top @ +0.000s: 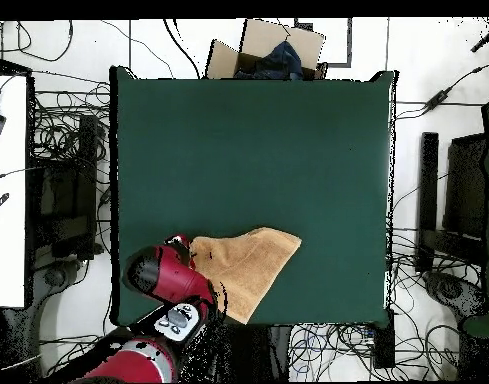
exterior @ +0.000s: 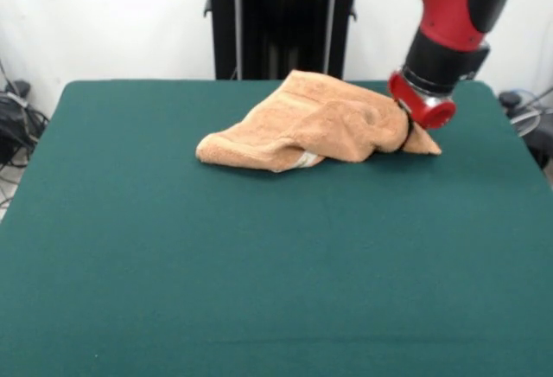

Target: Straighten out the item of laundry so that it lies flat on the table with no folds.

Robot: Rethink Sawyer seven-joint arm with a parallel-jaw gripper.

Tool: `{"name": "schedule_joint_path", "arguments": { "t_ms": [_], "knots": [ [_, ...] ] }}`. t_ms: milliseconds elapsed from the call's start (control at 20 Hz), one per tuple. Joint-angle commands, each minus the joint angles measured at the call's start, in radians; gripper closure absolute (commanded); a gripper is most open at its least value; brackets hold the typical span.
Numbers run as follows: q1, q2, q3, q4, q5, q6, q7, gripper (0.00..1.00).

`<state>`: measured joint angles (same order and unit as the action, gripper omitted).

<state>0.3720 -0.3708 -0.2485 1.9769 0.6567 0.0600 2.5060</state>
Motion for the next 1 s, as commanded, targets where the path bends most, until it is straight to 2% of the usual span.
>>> {"name": "schedule_joint_path", "arguments": {
  "t_ms": [50, 300, 400, 600, 950, 1000],
  "knots": [
    [0.056, -0.001, -0.046, -0.14, 0.06, 0.2, 0.213, 1.0],
    [0.12, -0.038, -0.093, -0.163, 0.061, 0.371, 0.332, 1.0],
    [0.143, -0.046, -0.099, -0.159, 0.073, 0.391, 0.367, 1.0],
    [0.164, -0.062, -0.076, -0.125, 0.107, 0.372, 0.384, 1.0],
    [0.156, -0.076, -0.011, -0.056, 0.154, 0.283, 0.342, 1.0],
    [0.159, -0.07, -0.017, -0.059, 0.16, 0.294, 0.341, 0.0]
  ]
}}
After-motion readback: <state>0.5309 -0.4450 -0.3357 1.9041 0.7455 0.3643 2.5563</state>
